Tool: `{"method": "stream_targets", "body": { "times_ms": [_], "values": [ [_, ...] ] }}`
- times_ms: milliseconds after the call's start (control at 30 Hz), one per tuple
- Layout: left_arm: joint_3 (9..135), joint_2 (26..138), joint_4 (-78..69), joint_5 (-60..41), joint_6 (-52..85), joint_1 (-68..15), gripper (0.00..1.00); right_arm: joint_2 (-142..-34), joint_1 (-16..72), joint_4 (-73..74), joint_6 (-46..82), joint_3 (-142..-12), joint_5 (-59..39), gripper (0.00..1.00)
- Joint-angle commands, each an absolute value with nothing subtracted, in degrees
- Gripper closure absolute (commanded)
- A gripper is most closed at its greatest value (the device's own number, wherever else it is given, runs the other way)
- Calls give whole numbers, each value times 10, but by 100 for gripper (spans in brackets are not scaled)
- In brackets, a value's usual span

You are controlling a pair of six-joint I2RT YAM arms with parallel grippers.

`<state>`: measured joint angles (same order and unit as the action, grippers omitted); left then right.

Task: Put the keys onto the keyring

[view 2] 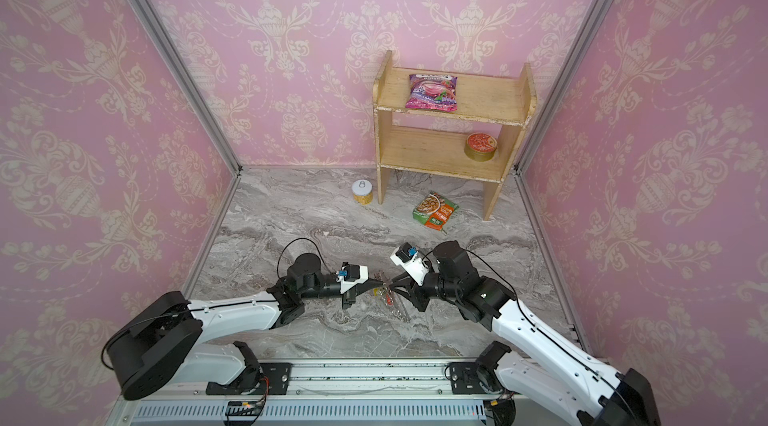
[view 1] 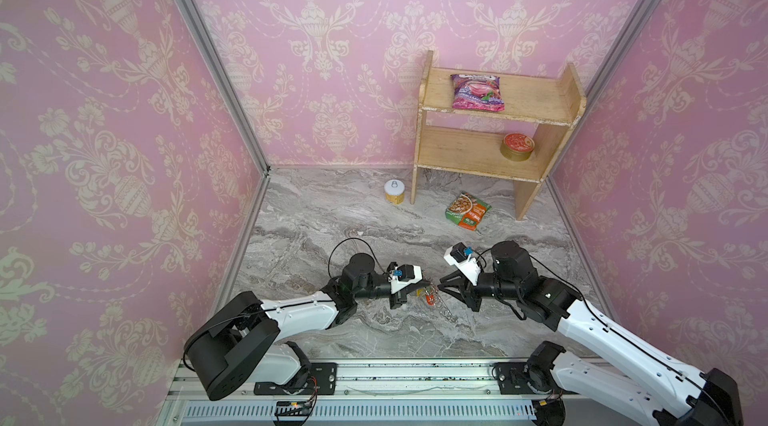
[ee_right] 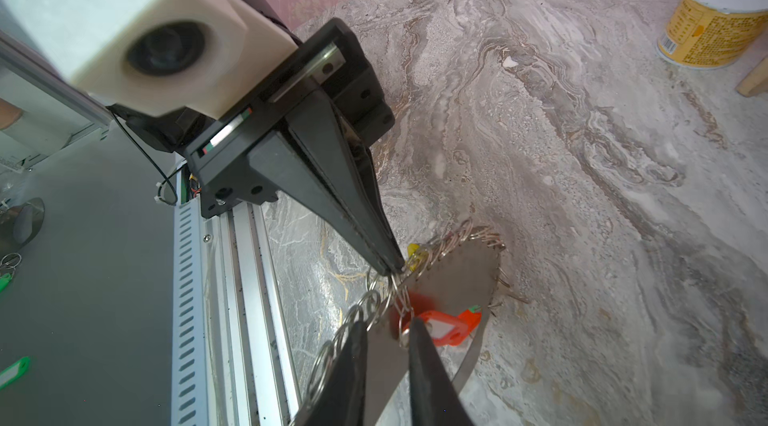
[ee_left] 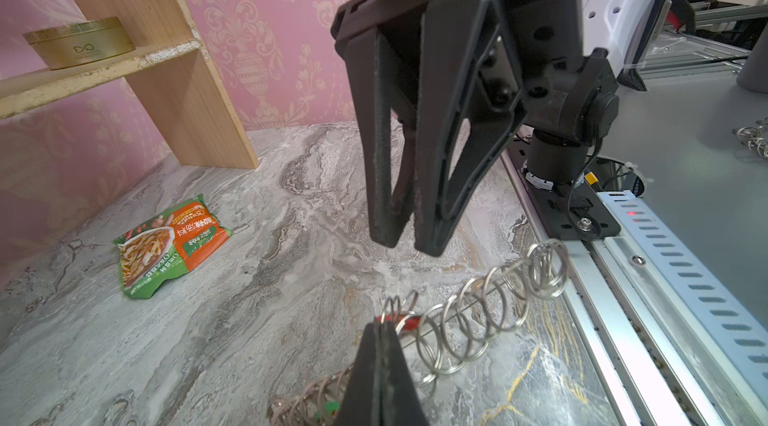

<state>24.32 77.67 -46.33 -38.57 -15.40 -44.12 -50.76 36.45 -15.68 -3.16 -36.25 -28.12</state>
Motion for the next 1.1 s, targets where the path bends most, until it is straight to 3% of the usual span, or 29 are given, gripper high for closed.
{"method": "stream_targets", "body": {
  "times_ms": [0,1067],
  "values": [
    [254,780,-507,-385,-157,-444,100,-513,365,-151,-41,-354,-271,82],
    [257,767,-513,-396,-134,-444,100,-556,387,-108,-36,-348,-258,93]
  ]
}}
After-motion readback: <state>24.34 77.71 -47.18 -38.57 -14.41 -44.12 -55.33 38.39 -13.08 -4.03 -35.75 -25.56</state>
